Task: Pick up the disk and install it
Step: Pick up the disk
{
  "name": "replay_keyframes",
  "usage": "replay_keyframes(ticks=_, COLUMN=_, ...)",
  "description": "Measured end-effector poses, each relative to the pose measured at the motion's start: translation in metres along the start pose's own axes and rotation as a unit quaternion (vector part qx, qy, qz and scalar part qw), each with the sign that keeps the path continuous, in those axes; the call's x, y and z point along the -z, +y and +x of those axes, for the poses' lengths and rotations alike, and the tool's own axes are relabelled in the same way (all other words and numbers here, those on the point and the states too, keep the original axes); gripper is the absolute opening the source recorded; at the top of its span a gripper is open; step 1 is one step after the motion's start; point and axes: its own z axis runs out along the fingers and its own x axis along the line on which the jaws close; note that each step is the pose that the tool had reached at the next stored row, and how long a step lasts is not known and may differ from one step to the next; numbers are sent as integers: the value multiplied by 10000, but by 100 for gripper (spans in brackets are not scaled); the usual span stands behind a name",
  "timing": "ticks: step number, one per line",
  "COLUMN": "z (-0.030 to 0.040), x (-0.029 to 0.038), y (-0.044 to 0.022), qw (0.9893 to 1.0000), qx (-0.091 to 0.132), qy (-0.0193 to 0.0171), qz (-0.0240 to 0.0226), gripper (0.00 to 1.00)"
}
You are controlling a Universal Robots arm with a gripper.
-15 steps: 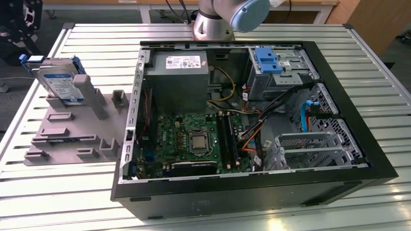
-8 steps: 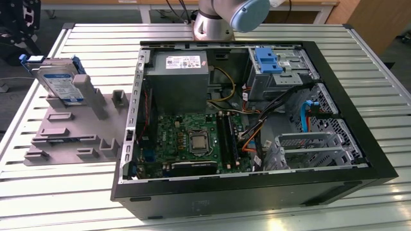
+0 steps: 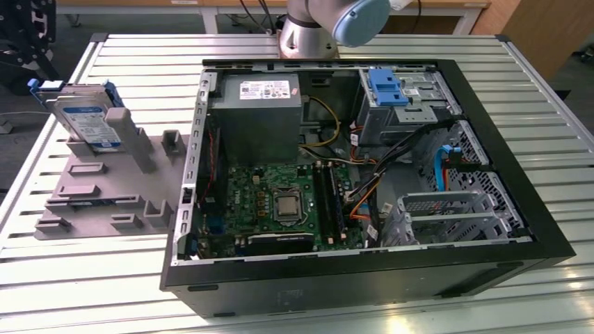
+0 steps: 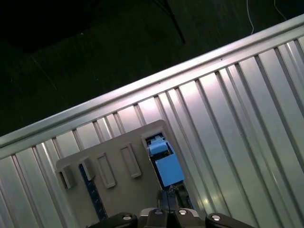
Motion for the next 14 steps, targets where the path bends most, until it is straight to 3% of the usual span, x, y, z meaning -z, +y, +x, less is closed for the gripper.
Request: replay_keyframes(ticks=14, z=0, x=-1, y=0, qw=10000, qx=18, qy=-1, qz=0, gripper=11)
